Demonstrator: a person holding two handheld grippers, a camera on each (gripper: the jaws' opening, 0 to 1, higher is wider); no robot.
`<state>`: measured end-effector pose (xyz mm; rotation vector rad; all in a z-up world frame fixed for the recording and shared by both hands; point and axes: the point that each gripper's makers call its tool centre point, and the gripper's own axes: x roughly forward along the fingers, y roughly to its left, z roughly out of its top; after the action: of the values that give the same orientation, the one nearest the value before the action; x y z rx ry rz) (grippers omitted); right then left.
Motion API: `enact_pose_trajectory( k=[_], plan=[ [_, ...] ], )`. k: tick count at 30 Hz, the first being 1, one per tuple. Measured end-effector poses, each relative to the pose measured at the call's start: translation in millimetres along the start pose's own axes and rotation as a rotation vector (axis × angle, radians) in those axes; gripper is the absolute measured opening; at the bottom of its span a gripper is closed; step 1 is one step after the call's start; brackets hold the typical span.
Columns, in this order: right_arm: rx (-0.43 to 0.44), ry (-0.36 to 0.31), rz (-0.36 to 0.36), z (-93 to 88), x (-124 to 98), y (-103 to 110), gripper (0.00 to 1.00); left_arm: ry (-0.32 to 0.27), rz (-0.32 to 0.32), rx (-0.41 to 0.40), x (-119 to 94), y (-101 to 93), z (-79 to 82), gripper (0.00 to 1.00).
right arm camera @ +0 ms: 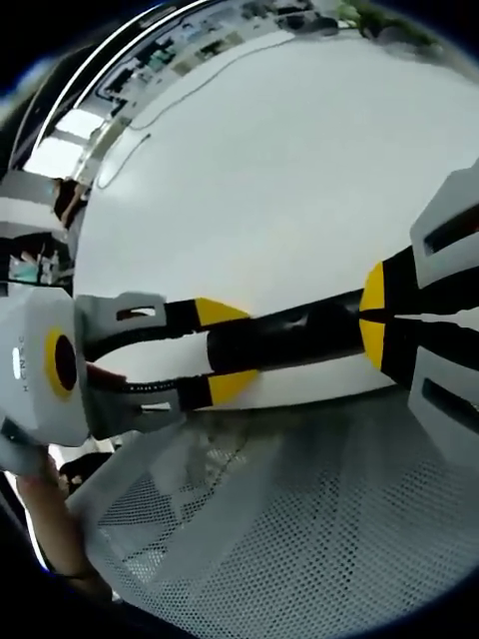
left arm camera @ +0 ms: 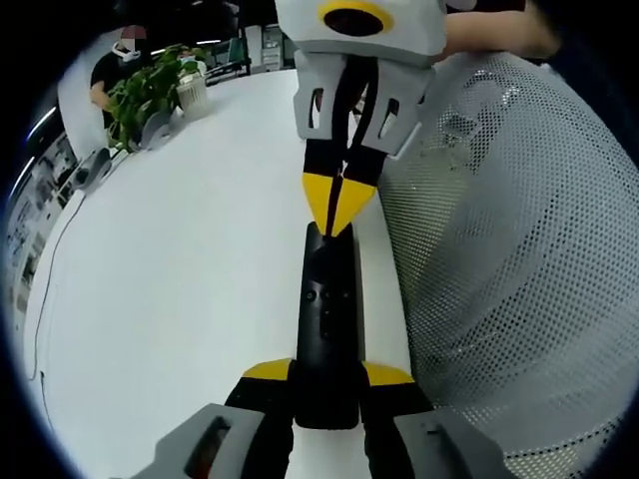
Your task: Press the specified remote control buttons in sequence, fully releasing each button before pressing the next.
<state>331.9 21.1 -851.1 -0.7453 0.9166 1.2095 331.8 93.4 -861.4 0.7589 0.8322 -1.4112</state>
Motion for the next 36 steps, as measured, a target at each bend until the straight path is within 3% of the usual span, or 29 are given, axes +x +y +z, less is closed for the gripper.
enact_pose_trajectory(
  k=[6, 10, 16, 20, 23, 30, 36],
  plan=[
    [0.019, -0.004, 0.004, 1.0, 1.4, -0.8, 0.0, -0.004, 0.005, -0.001, -0.4, 0.6, -0.6, 0.25],
    [-0.043, 0.028, -0.011, 1.6, 2.2, -0.5, 0.0, -0.006, 0.002, 0.001, -0.6, 1.1, -0.2, 0.25],
    [0.036, 0.012, 0.003, 2.7, 0.8, -3.0, 0.0, 0.002, 0.006, 0.017, -0.6, 1.4, -0.7, 0.25],
    [-0.021, 0.0, -0.023, 8.8, 0.8, -3.4, 0.0, -0.005, 0.005, 0.008, -1.0, 1.4, -0.6, 0.25],
    [-0.011, -0.041, 0.001, 18.9, 0.8, 1.4, 0.0, -0.003, 0.005, 0.012, -0.8, 1.0, -0.5, 0.25],
    [-0.104, 0.02, -0.003, 14.8, 8.4, 5.1, 0.0, 0.0, 0.006, 0.019, -0.4, 0.7, -0.6, 0.25],
    [-0.12, 0.036, -0.007, 15.1, 10.4, 3.9, 0.0, 0.002, 0.008, 0.023, 0.1, 0.7, -1.0, 0.25]
  ],
)
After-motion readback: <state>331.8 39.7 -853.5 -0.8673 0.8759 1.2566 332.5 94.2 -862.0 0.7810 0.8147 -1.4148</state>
